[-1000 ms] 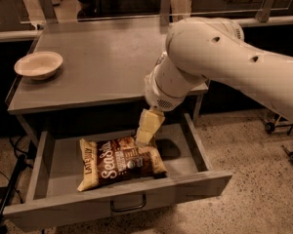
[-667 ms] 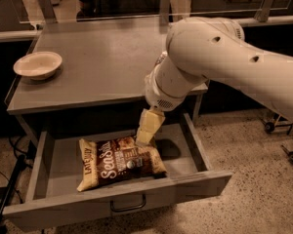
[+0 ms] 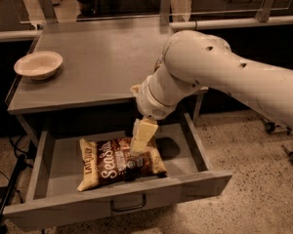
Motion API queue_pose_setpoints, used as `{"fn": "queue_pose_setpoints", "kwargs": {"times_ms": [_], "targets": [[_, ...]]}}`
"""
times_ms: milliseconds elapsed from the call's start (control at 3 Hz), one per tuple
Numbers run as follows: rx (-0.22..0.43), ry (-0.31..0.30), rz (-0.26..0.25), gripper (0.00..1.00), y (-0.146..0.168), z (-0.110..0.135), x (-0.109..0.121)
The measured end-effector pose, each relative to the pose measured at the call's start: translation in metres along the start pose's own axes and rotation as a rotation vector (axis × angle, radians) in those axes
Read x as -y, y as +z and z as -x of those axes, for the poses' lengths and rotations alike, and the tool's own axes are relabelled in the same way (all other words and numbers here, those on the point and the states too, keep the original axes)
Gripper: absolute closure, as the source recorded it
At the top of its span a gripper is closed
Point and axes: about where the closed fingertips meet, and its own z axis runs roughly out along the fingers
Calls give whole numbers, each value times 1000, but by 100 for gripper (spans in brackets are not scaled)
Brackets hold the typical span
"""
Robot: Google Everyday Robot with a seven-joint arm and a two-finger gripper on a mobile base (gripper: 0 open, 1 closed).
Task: Pick brown chip bag from top drawer and place on counter
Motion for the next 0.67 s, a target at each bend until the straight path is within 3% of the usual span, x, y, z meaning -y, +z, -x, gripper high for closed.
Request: {"fn": "queue_pose_setpoints", "kwargs": {"times_ms": [333, 667], "targets": [[24, -33, 41, 0, 17, 3, -5], [24, -33, 42, 0, 17, 3, -5]]}}
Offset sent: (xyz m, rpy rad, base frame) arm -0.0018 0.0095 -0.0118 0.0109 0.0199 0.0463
